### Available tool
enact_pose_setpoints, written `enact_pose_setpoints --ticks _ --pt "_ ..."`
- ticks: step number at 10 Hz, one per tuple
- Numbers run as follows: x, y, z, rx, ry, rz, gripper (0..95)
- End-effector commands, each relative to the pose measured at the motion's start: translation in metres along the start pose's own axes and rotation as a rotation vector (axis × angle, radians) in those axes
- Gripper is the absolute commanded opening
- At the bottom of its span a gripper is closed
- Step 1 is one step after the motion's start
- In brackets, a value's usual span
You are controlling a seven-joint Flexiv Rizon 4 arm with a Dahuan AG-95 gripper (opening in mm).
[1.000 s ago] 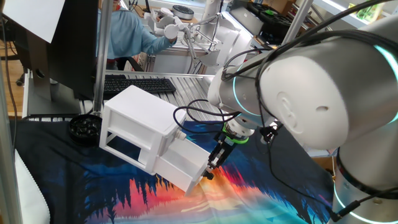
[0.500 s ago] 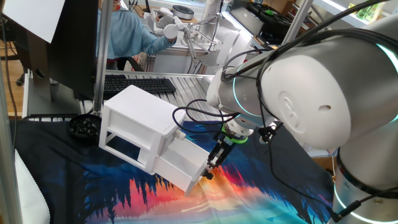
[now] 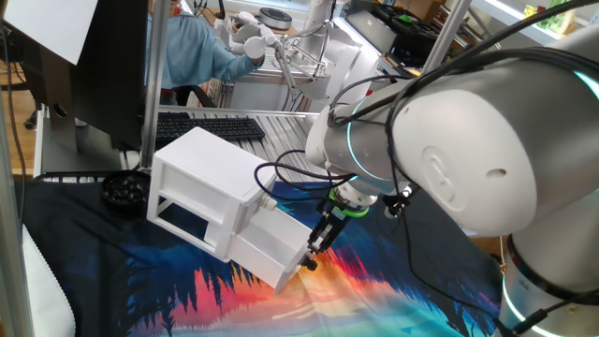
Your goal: Grasp the handle and close the drawer
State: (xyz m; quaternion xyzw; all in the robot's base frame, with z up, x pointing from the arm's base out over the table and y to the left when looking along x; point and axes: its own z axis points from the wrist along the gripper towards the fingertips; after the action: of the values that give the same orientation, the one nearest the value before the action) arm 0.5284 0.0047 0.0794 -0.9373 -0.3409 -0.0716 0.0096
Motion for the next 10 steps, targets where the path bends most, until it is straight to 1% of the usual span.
enact_pose_setpoints --ticks 1,3,6,10 --pt "0.0034 0.0014 0.0007 0.005 0.013 0.005 0.0" --pt "0.0057 -0.0023 -0.0016 0.003 0.013 0.005 0.0" --pt "0.0075 -0.0032 0.0035 -0.003 0.008 0.011 0.0" --pt "0.0089 -0.0017 -0.0002 -0.004 0.015 0.027 0.0"
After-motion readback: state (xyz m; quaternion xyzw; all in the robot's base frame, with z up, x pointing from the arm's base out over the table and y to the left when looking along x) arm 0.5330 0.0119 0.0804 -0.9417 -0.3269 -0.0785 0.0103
